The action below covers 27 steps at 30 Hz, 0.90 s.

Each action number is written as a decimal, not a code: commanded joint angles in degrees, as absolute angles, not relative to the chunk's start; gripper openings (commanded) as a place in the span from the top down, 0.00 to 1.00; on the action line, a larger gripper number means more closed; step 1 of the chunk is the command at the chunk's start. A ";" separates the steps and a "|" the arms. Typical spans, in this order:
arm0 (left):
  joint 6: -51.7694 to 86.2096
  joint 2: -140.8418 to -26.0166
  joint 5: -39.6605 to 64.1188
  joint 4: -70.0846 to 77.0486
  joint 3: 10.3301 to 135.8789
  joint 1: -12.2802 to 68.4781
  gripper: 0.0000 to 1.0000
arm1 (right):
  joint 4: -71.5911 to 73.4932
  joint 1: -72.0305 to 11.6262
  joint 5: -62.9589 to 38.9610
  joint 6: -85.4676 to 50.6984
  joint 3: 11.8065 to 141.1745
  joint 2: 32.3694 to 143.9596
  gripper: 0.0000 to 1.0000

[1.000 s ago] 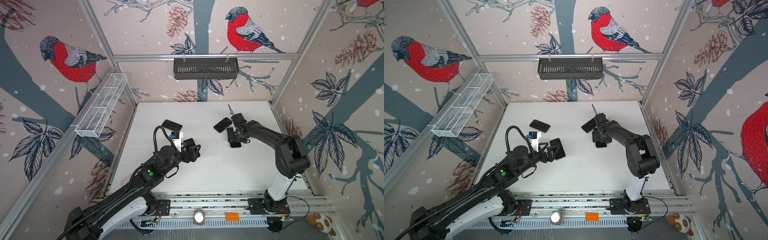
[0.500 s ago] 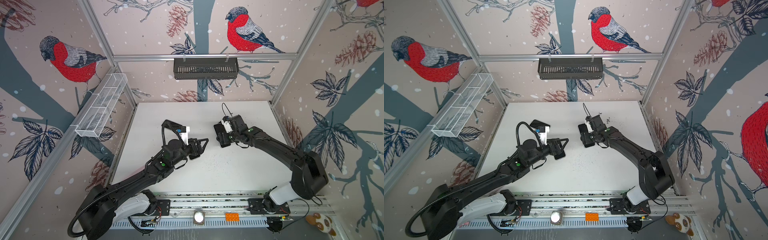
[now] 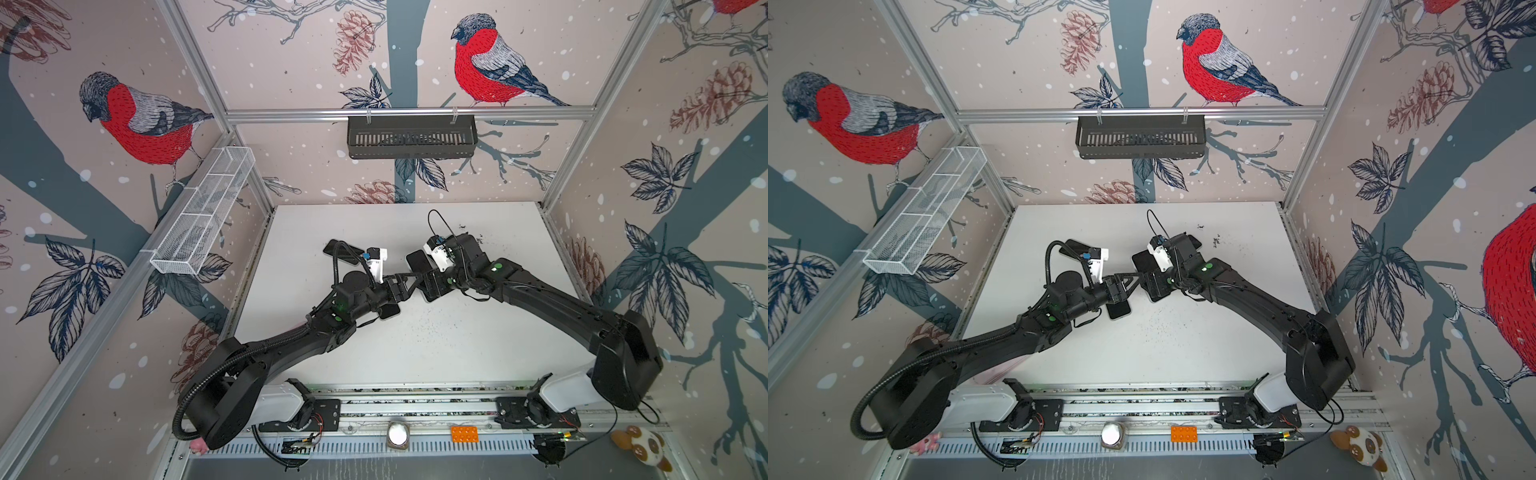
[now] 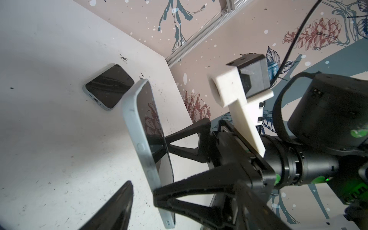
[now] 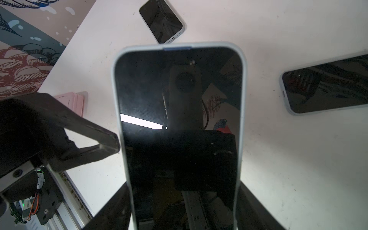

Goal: Take the phone out of the phone case
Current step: Pick up the phone from the middle-right of the table, then pass the phone.

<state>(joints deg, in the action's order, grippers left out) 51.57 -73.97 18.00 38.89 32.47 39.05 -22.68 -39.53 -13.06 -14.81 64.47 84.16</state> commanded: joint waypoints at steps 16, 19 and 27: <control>54.40 -72.05 13.60 40.61 30.01 36.52 0.27 | -19.98 -40.37 -15.85 -13.49 62.71 81.22 0.46; 53.85 -70.42 13.34 39.66 29.78 36.13 0.26 | -19.76 -40.08 -16.91 -13.53 62.36 80.79 0.46; 54.87 -73.74 17.62 42.64 31.04 36.12 0.29 | -19.34 -40.40 -18.62 -13.71 62.25 80.68 0.47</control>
<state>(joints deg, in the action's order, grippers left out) 54.00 -72.75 15.31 39.09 30.41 36.23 -22.44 -40.14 -16.73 -13.56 62.15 81.08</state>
